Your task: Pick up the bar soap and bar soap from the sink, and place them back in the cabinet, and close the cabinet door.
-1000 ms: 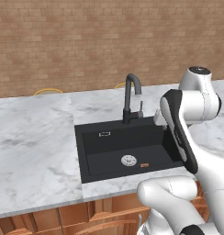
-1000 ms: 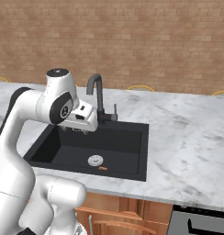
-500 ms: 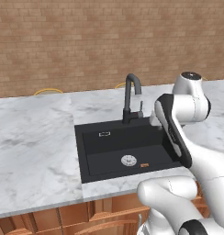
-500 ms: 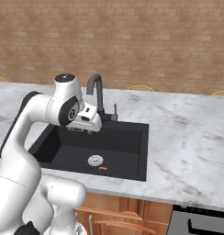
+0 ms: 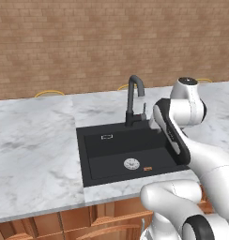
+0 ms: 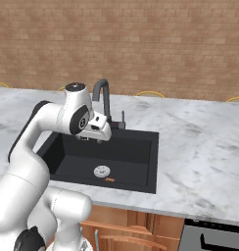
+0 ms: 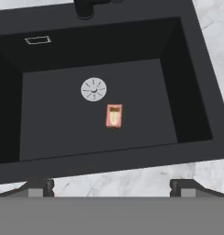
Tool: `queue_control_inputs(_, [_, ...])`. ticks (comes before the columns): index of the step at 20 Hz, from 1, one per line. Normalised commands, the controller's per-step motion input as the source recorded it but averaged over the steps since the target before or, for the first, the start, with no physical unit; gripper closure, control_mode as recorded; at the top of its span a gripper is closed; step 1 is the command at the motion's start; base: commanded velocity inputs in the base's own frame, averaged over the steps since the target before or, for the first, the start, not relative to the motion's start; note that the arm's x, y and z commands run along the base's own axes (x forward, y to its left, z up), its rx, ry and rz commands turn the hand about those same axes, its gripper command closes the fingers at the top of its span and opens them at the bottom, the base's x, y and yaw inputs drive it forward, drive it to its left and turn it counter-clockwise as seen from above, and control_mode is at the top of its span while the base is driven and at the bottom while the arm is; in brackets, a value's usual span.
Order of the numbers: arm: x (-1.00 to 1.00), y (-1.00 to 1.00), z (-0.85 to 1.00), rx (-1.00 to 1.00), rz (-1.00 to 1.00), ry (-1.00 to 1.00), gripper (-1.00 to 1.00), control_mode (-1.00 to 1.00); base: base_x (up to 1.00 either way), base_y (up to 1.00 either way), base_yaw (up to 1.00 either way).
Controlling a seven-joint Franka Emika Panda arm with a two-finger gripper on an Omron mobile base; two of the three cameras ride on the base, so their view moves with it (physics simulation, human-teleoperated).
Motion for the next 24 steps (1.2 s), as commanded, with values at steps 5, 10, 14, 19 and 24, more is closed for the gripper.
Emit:
queue_control_inputs(5, [0.09, 0.00, -0.19, 0.00, 0.00, 0.01, -1.00, -1.00, 0.00, 0.00, 0.00])
queue_control_inputs(10, [0.18, 0.00, -0.20, 0.00, 0.00, 0.01, -1.00, -1.00, 0.00, 0.00, 0.00])
queue_control_inputs(14, [0.29, 0.00, -0.16, 0.00, 0.00, 0.02, -1.00, -1.00, 0.00, 0.00, 0.00])
queue_control_inputs(19, [0.22, -0.01, -0.12, 0.00, 0.00, 0.02, -1.00, -1.00, 0.00, 0.00, 0.00])
queue_control_inputs(24, [0.21, 0.00, -0.12, 0.00, 0.00, 0.06, -1.00, -1.00, 0.00, 0.00, 0.00])
